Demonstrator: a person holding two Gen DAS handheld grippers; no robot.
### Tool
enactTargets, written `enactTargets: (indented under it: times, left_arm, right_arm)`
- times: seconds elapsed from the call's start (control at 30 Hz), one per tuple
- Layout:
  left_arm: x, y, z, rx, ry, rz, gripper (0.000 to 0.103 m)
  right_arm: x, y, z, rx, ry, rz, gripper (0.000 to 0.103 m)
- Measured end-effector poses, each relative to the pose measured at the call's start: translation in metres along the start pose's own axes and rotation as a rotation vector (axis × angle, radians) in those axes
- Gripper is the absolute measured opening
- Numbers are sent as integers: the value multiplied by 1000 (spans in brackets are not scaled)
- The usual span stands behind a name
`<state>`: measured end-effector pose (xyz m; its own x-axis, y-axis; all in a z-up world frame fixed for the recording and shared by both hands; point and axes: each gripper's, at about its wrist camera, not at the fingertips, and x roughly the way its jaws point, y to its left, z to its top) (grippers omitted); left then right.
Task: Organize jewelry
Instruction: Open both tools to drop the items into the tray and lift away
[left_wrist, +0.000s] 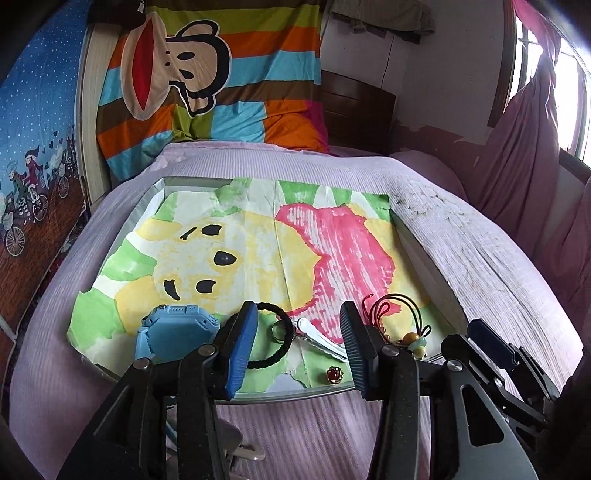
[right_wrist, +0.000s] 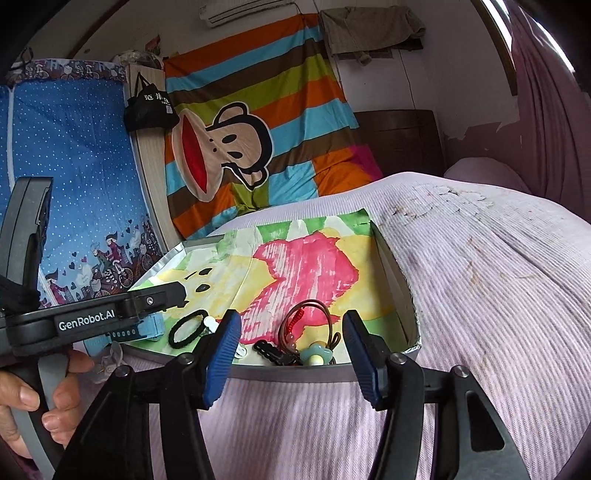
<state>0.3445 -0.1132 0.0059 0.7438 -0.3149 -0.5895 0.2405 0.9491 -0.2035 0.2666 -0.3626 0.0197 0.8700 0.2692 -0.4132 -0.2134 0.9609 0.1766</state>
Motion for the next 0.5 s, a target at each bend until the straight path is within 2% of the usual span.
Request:
enactTargets:
  times: [0.03, 0.1, 0.2, 0.3, 0.37, 0.5]
  left_arm:
    - [-7, 0, 0, -8, -20, -1, 47]
    - [-22, 0, 1, -22, -61, 4, 64]
    - [-46, 2, 0, -44, -126, 9, 77]
    - [-67, 4, -4, -46, -175, 37, 89]
    - [-82, 4, -9, -41, -210, 56, 94]
    - [-109, 6, -21, -18, -257, 91, 98]
  right_arm:
    - [-4, 0, 0, 4, -10, -3, 65]
    - [-12, 0, 2, 7, -33, -1, 71]
    - [-26, 5, 5, -6, -77, -3, 80]
    - [-40, 9, 9, -14, -121, 9, 98]
    - [-47, 13, 10, -23, -143, 19, 103]
    - [-59, 22, 10, -44, -174, 31, 103]
